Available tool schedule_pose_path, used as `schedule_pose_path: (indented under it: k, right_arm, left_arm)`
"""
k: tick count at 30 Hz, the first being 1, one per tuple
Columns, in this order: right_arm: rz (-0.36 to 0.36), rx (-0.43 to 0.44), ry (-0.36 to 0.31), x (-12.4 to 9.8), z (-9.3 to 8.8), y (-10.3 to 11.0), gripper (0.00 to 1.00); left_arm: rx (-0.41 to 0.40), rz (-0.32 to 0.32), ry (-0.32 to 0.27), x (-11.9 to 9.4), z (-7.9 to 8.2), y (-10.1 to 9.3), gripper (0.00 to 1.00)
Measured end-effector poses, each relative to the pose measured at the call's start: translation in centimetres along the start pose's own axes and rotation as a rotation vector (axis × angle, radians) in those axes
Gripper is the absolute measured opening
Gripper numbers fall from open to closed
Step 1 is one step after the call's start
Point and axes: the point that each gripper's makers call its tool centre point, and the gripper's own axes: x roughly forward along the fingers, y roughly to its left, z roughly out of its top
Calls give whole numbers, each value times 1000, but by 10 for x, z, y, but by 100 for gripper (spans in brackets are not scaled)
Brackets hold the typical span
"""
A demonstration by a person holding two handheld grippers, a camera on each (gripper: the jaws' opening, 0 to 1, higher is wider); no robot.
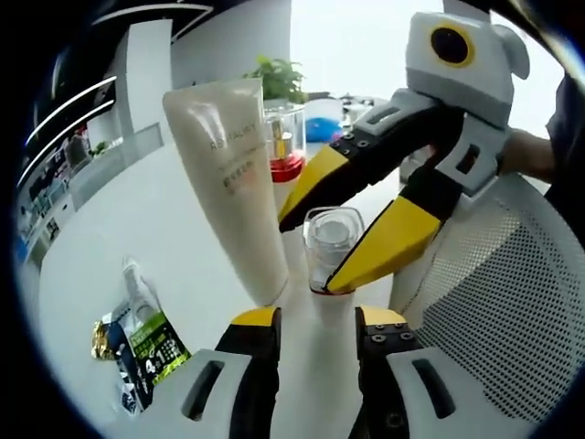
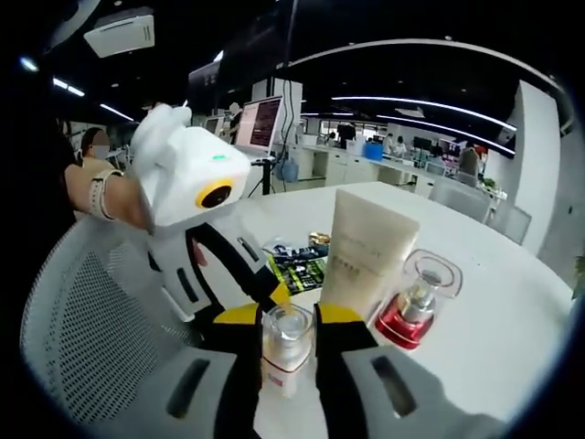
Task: Arrange the skincare products in the storage area until every visible bottle or jar stands upright without overlapping.
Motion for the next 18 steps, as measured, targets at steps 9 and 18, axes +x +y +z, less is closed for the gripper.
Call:
schedule_pose_path:
  k: [9, 18]
  right_arm:
    - [-5, 20, -6, -6, -3, -1, 22]
    - [-8, 40, 9, -10, -7, -1, 23]
  left_arm:
    - [-45, 20, -4, -3, -2, 7, 28]
    - [-60, 9, 1, -2, -4, 5, 28]
